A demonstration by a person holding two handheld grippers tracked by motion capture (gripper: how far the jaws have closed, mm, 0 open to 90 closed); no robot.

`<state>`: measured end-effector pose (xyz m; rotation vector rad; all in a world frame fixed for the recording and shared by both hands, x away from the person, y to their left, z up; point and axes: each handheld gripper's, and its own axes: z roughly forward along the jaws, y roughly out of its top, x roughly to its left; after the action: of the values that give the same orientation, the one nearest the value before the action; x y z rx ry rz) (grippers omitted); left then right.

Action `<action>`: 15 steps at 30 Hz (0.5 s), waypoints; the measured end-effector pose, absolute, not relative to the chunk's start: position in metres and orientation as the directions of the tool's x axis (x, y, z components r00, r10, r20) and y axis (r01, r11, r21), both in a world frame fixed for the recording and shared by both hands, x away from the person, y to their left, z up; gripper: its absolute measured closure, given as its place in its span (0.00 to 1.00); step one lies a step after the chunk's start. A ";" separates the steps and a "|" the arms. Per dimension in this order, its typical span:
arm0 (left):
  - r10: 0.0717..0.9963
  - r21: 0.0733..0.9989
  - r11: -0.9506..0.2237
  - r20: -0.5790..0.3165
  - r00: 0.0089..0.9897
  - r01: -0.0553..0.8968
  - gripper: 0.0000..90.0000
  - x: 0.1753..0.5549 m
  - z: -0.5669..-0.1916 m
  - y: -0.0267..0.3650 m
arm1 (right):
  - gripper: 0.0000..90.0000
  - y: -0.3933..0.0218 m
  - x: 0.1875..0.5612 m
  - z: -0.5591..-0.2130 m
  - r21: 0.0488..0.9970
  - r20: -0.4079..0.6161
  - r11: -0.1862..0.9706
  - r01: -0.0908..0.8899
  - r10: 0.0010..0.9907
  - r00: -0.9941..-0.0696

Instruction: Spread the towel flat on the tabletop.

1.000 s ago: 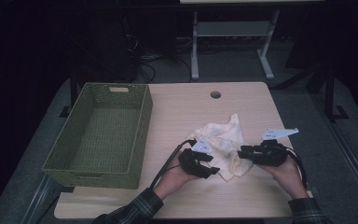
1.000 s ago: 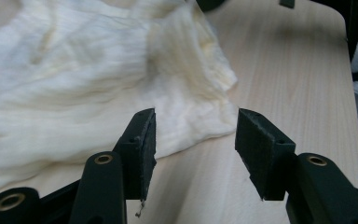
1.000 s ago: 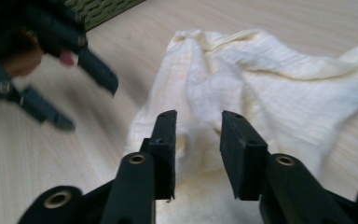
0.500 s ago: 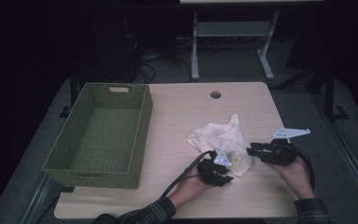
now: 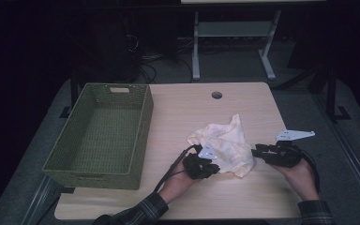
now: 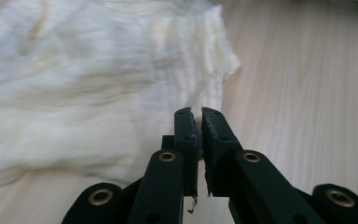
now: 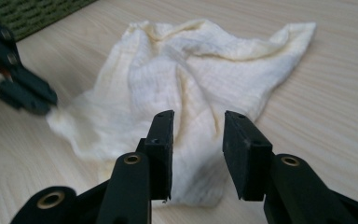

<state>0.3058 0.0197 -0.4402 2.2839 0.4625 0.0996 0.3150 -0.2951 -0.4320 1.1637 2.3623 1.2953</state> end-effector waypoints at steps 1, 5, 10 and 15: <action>0.359 0.723 -0.624 -0.073 0.930 0.297 0.94 0.306 -0.440 0.020 | 0.70 -0.296 0.314 -0.433 0.780 0.182 0.305 0.546 0.725 -0.664; 0.402 0.733 -0.604 -0.059 0.914 0.313 0.94 0.312 -0.432 0.042 | 0.70 -0.302 0.308 -0.438 0.766 0.187 0.305 0.565 0.736 -0.650; 0.458 0.721 -0.603 -0.039 0.888 0.342 0.94 0.314 -0.431 0.074 | 0.69 -0.304 0.302 -0.447 0.741 0.196 0.320 0.591 0.738 -0.645; 0.485 0.704 -0.610 -0.031 0.874 0.363 0.94 0.308 -0.434 0.093 | 0.69 -0.300 0.296 -0.455 0.720 0.205 0.338 0.606 0.731 -0.651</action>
<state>0.3084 0.0931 -0.4338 2.2897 0.6084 0.2093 0.2958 -0.2997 -0.4548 1.2302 2.4390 1.2076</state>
